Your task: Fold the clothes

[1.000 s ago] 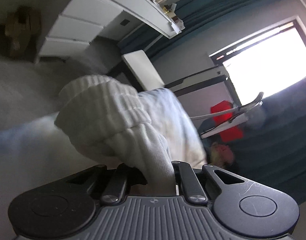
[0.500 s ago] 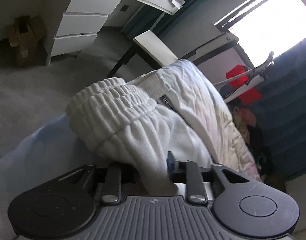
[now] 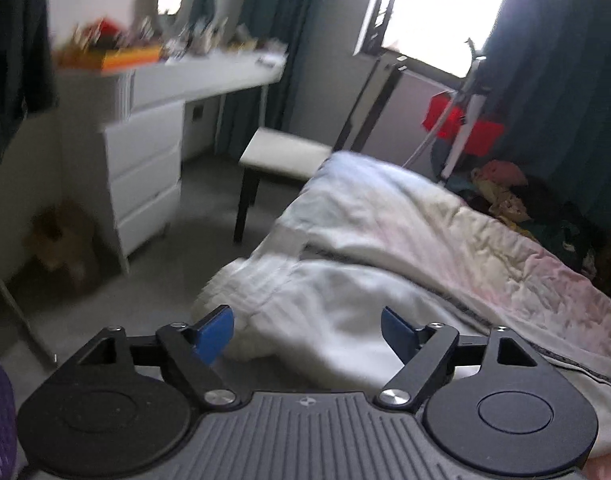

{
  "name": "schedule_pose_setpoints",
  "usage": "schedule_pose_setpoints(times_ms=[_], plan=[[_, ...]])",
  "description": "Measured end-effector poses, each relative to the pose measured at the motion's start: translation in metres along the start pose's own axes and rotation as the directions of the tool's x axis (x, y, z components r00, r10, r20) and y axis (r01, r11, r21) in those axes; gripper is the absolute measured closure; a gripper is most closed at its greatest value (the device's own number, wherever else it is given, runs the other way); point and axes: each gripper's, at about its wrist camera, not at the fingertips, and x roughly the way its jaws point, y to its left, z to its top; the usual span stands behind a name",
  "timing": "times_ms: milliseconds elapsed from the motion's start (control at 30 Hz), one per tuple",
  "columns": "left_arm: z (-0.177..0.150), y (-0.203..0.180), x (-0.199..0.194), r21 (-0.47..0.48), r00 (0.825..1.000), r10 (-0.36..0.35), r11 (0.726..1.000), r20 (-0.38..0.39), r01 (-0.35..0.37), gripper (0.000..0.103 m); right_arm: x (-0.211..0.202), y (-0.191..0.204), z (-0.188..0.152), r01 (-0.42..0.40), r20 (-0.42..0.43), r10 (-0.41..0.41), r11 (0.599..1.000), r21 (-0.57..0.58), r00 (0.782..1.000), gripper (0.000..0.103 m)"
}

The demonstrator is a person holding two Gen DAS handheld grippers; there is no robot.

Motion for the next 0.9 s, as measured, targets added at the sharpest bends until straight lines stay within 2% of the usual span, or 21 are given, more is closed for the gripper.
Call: schedule_pose_setpoints(times_ms=[67,167,200,267,367,500,567,700,767,833,900], plan=[[-0.002,-0.03,0.0,0.035,1.0,-0.009,0.999,0.018,0.009,0.017,-0.004,0.003,-0.002,-0.01,0.022,0.011,1.0,-0.009,1.0,0.017],[-0.006,-0.082,0.006,0.082,0.997,-0.055,0.995,0.049,0.051,0.013,-0.014,0.012,-0.005,-0.116,0.05,0.116,0.993,-0.003,0.992,0.017],[-0.008,-0.099,0.01,0.094,0.996,-0.074,0.993,0.055,0.069,0.008,-0.016,0.016,-0.005,-0.152,0.05,0.153,0.988,-0.016,0.987,0.017],[-0.015,-0.135,0.019,0.112,0.992,-0.113,0.988,0.056,0.106,0.004,-0.018,0.02,-0.006,-0.174,0.04,0.176,0.984,-0.047,0.984,0.017],[-0.032,-0.186,0.036,0.124,0.986,-0.158,0.981,0.044,0.152,0.004,-0.015,0.016,-0.004,-0.155,0.043,0.156,0.988,-0.027,0.987,0.016],[-0.067,-0.253,0.066,0.141,0.978,-0.207,0.968,-0.002,0.205,0.002,-0.005,0.007,-0.007,-0.073,0.052,0.075,0.997,-0.04,0.996,0.017],[-0.088,-0.278,0.082,0.168,0.982,-0.191,0.967,-0.014,0.191,0.002,0.003,0.003,-0.01,-0.02,0.063,0.024,0.998,-0.063,0.998,0.018],[-0.125,-0.311,0.109,0.253,0.987,-0.161,0.954,-0.013,0.159,0.002,0.014,0.008,-0.017,-0.025,0.068,0.035,0.99,-0.142,0.997,0.017],[-0.14,-0.318,0.12,0.302,0.99,-0.138,0.944,-0.004,0.133,0.002,0.013,0.011,-0.015,-0.082,0.072,0.092,0.987,-0.138,0.993,0.016],[-0.151,-0.317,0.13,0.331,0.993,-0.116,0.937,-0.015,0.114,0.002,0.006,0.014,-0.017,-0.185,0.082,0.197,0.973,-0.139,0.977,0.016],[-0.16,-0.314,0.14,0.335,0.995,-0.09,0.937,-0.032,0.096,0.001,0.005,0.018,-0.017,-0.223,0.078,0.237,0.962,-0.157,0.968,0.016]])
